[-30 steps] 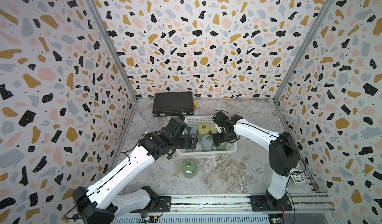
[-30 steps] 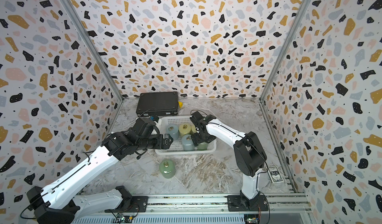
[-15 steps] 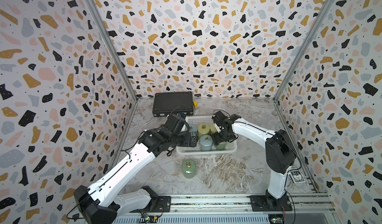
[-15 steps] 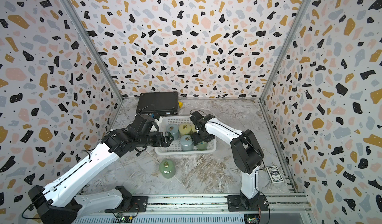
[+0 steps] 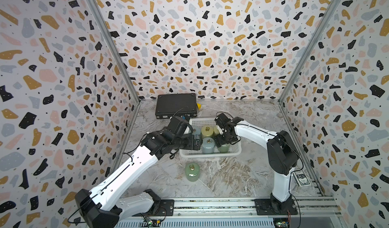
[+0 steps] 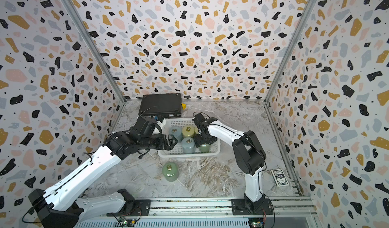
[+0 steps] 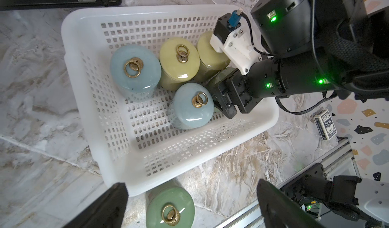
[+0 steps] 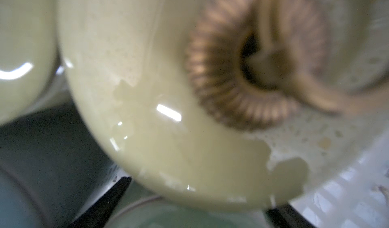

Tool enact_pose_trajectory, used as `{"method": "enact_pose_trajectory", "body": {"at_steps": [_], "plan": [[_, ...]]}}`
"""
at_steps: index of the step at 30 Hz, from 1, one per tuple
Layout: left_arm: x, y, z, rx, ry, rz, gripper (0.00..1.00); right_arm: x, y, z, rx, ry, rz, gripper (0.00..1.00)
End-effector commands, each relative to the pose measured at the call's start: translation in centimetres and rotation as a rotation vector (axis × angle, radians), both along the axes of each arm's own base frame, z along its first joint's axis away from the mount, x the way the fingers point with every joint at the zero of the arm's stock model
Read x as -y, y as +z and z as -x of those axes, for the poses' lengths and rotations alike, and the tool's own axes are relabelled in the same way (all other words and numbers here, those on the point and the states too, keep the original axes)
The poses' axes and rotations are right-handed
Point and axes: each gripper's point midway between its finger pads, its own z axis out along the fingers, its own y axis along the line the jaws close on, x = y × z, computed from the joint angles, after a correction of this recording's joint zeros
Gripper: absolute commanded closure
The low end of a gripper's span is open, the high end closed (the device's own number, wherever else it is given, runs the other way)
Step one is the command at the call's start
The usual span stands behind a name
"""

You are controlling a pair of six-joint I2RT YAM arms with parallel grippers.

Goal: Take the tea canister out of the basket
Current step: Pick up the tea canister from the basket, then place the tea canister at the center of the board.

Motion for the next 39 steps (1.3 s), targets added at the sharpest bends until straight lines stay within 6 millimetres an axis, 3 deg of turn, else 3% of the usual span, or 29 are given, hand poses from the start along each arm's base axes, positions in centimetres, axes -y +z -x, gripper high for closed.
{"method": "enact_pose_trajectory", "body": {"at_steps": [1,17,25,33,39], "plan": [[0.1,1.2,0.0,0.032,-0.012,0.027,0.00,0.8,1.1,0.2,0.004,-0.020,0.005,0.19],[0.5,1.2,0.6,0.021,-0.028,0.075,0.00,1.9,9.1,1.8,0.090,-0.029,-0.069,0.21],[0.5,1.2,1.7,0.004,-0.035,0.114,0.00,1.6,12.5,5.2,0.105,-0.004,-0.132,0.23],[-0.4,0.6,3.5,-0.022,-0.035,0.132,0.01,0.8,13.4,9.5,0.101,0.012,-0.174,0.24],[-1.6,0.2,4.9,-0.029,-0.021,0.133,0.00,-0.7,12.5,12.4,0.091,0.043,-0.174,0.23]]}}
